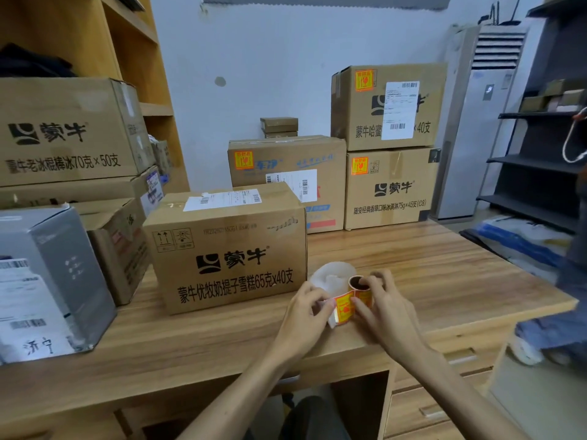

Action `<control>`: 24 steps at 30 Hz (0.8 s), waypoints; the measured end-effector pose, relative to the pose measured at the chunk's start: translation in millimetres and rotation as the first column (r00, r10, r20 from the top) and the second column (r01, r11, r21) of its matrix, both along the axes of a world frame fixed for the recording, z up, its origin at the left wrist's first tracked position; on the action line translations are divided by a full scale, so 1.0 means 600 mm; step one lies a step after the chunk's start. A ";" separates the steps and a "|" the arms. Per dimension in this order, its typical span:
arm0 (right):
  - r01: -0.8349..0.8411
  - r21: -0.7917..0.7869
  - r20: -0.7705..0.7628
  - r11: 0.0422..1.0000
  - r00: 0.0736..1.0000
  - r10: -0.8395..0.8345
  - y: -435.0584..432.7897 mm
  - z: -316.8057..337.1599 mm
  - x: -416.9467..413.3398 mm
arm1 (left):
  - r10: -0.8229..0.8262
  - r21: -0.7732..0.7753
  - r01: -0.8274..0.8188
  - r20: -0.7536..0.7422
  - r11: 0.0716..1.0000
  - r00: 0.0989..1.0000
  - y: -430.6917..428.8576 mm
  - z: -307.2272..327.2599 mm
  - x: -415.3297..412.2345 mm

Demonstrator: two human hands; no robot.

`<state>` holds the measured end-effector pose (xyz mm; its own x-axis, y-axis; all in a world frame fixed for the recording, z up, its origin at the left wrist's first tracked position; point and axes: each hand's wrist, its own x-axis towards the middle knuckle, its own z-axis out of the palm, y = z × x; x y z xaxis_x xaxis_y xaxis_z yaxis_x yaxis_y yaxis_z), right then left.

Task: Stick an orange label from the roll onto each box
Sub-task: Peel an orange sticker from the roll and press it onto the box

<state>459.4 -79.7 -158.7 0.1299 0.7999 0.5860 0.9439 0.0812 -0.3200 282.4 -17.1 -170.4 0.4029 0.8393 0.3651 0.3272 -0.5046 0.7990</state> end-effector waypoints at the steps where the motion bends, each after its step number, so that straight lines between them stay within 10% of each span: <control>1: 0.000 0.039 0.010 0.999 1.000 -0.001 -0.003 -0.001 -0.003 | -0.004 -0.005 0.004 0.000 1.000 1.000 0.000 0.001 0.000; 24: -0.095 -0.013 -0.206 0.995 0.974 0.090 -0.015 -0.023 -0.039 | -0.114 -0.086 0.125 0.122 0.988 0.986 -0.006 0.011 -0.005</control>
<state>436.1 -88.4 -172.6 0.1701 0.8268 0.5362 0.8468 0.1556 -0.5086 279.1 -20.8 -163.6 0.4616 0.8202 0.3378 0.1711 -0.4560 0.8734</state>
